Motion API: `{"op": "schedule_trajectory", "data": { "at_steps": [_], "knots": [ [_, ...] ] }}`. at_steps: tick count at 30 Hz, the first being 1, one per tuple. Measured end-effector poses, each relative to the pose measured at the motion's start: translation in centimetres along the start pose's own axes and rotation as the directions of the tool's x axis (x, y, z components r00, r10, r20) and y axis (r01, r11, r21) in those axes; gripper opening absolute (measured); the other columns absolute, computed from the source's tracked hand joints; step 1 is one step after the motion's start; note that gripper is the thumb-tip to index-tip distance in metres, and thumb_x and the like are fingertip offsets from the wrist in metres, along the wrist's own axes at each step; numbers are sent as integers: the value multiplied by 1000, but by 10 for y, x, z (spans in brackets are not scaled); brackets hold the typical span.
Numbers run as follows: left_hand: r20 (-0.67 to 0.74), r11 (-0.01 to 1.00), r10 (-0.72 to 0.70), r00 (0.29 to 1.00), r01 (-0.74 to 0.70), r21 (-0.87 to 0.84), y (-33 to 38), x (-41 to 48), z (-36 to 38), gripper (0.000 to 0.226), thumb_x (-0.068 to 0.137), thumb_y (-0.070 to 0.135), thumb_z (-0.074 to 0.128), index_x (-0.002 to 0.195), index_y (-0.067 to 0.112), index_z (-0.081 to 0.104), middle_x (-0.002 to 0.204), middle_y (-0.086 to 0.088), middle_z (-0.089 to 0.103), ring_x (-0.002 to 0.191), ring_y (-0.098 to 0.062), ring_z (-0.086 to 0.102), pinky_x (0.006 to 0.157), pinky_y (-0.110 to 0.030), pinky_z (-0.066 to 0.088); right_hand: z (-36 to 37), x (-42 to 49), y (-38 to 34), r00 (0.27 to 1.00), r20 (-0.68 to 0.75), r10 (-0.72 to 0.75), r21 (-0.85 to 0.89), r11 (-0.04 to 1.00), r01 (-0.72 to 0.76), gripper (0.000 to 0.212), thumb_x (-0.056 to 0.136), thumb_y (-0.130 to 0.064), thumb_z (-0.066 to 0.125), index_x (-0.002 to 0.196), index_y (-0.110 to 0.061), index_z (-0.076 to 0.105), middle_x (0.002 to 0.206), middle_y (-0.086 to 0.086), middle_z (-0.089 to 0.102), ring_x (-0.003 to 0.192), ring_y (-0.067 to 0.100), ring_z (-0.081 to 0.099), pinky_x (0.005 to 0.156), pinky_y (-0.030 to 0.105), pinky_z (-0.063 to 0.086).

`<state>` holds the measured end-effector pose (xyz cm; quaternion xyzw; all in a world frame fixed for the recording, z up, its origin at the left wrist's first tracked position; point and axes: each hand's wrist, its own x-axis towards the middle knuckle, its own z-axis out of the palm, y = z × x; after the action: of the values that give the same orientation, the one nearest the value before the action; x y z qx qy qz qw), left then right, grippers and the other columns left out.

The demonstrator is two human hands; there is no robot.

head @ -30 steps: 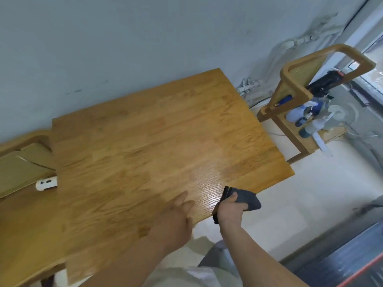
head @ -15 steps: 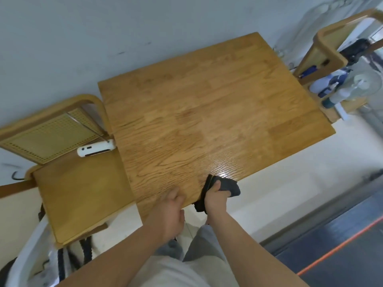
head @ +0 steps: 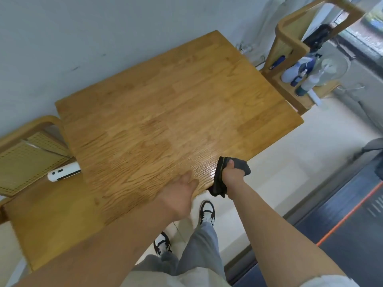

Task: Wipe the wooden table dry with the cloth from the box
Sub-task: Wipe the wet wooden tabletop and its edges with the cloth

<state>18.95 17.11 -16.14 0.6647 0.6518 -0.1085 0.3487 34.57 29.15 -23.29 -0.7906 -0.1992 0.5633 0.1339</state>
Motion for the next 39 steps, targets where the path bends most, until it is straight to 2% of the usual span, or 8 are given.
{"op": "schedule_trajectory", "data": {
  "at_steps": [8,14,19,23,28,32,35,39],
  "knots": [
    [65,998,-54,996,51,41,53,87,-36,69,105,19,46,163,29,11,172,4,-14,157,-24,11,114,-34,35,-88,94,-116,994,-114,5,19,1000,-2,78,102,-58,45,156,-8,19,150,21,44,135,44,46,109,58,42],
    [-2,999,-18,1000,19,49,80,127,-51,58,104,28,48,158,27,26,172,0,4,153,-25,22,111,-39,42,-142,153,-188,974,-216,-71,-54,997,61,74,104,-56,40,156,-5,27,154,21,41,141,40,41,114,50,37],
    [-17,1000,-12,1000,13,10,81,127,-48,53,103,28,47,153,28,32,169,4,8,147,-26,30,104,-41,48,-162,172,-190,973,-216,-75,-12,997,74,86,100,-64,40,162,-18,1,161,19,30,141,46,39,111,61,39],
    [-14,999,-14,1000,13,-40,68,103,-38,56,106,27,45,158,25,26,171,3,1,154,-25,18,113,-38,40,-148,155,-163,975,-178,-136,-16,991,135,84,104,-60,34,163,-16,-8,166,18,22,147,44,29,116,61,31],
    [-34,993,-21,999,17,-115,22,49,-7,58,106,26,45,161,26,25,173,4,0,156,-23,15,119,-32,31,-78,89,-89,976,-158,-153,6,988,156,79,105,-54,36,161,-10,1,160,22,32,142,43,38,116,56,32],
    [-137,981,38,990,-63,-183,-41,-11,23,58,99,17,57,155,20,44,170,-4,19,153,-29,30,119,-31,28,-3,16,-11,954,-215,-209,-58,978,201,71,108,-48,36,156,-2,13,153,29,39,131,45,49,101,48,42],
    [-125,984,5,992,-27,-173,-91,-67,40,57,102,21,52,158,21,39,171,-2,13,155,-24,22,117,-23,20,57,-42,55,954,-212,-211,-105,976,192,68,107,-50,34,153,-2,17,148,30,41,122,46,54,90,47,44],
    [-135,977,-57,989,28,-213,-149,-141,62,51,103,21,52,154,18,45,171,1,16,151,-24,29,115,-23,28,128,-105,137,971,-166,-171,-97,983,157,66,106,-54,31,149,-5,21,142,25,49,113,43,59,88,50,52]
  ]
}}
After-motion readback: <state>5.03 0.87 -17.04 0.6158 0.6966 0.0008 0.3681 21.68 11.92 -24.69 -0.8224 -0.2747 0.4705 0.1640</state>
